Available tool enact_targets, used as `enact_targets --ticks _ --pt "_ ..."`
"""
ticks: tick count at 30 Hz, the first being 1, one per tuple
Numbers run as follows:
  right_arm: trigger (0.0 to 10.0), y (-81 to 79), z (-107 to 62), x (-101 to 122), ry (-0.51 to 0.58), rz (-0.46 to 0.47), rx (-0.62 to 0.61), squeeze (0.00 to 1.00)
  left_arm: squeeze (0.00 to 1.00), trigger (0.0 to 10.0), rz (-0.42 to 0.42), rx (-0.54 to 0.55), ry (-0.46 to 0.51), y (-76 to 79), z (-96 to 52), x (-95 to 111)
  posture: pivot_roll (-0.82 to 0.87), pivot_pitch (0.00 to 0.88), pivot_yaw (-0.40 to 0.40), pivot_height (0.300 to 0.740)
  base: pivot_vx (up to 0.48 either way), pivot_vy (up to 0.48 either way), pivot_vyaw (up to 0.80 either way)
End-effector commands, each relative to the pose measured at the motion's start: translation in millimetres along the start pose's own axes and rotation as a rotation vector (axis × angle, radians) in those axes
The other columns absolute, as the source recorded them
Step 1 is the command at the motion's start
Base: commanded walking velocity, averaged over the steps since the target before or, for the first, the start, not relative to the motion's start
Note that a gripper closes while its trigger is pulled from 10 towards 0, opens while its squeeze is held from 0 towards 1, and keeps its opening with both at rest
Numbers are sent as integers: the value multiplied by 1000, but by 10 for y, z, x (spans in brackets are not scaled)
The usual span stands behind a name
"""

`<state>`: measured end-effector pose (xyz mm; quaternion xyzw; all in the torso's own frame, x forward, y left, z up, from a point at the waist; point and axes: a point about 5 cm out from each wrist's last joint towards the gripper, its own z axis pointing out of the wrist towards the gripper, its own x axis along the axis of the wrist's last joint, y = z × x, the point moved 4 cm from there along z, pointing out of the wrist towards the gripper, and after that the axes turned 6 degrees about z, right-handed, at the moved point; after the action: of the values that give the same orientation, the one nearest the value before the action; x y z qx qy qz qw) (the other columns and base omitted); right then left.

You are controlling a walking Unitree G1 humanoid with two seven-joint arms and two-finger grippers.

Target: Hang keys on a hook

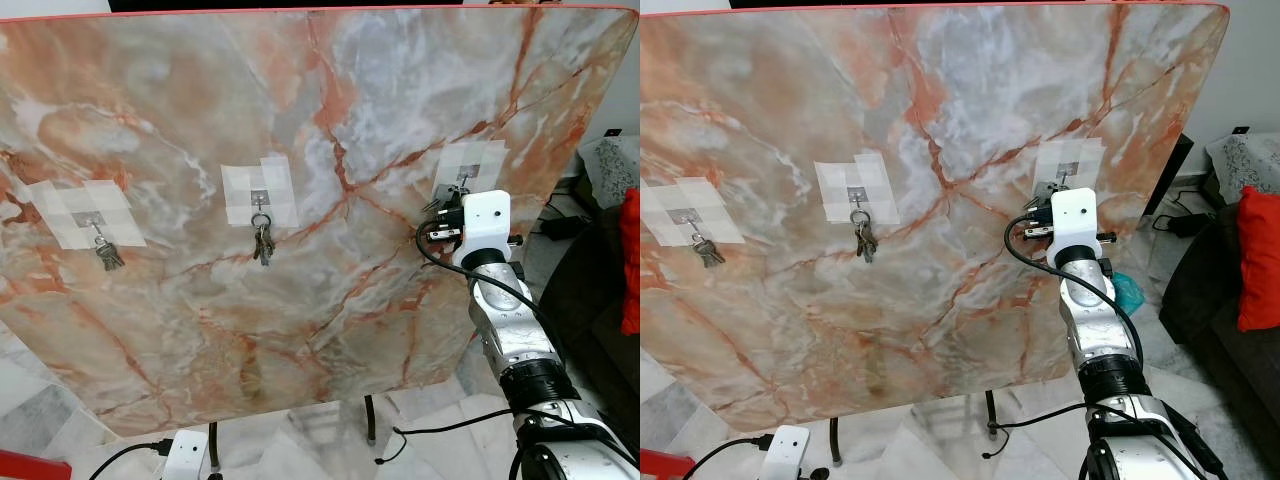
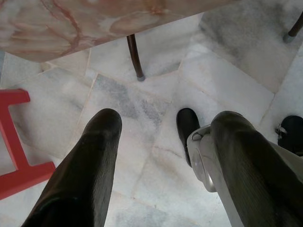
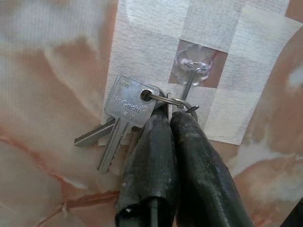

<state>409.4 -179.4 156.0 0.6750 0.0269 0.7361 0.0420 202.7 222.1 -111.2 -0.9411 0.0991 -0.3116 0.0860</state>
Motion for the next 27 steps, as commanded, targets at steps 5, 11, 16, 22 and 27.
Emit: enact_targets --ticks 5,11,16,22,27 --pt "10000 -14 57 98 15 1 15 0 0 10000 27 -2 -8 3 1 -7 52 0 -31 740 0 0 0" --pt "10000 -16 60 116 22 7 15 1000 0 10000 28 -2 -6 6 2 1 50 0 -31 740 0 0 0" --pt "10000 -23 57 114 20 12 18 1000 0 10000 28 -3 -4 7 4 8 50 0 -31 740 0 0 0" --pt "10000 -20 37 109 23 16 11 1000 0 10000 30 -3 -4 7 4 8 49 0 -29 740 0 0 0" --pt "10000 20 3 63 10 19 -19 1000 0 10000 30 -2 -4 5 4 8 48 0 -28 740 0 0 0"
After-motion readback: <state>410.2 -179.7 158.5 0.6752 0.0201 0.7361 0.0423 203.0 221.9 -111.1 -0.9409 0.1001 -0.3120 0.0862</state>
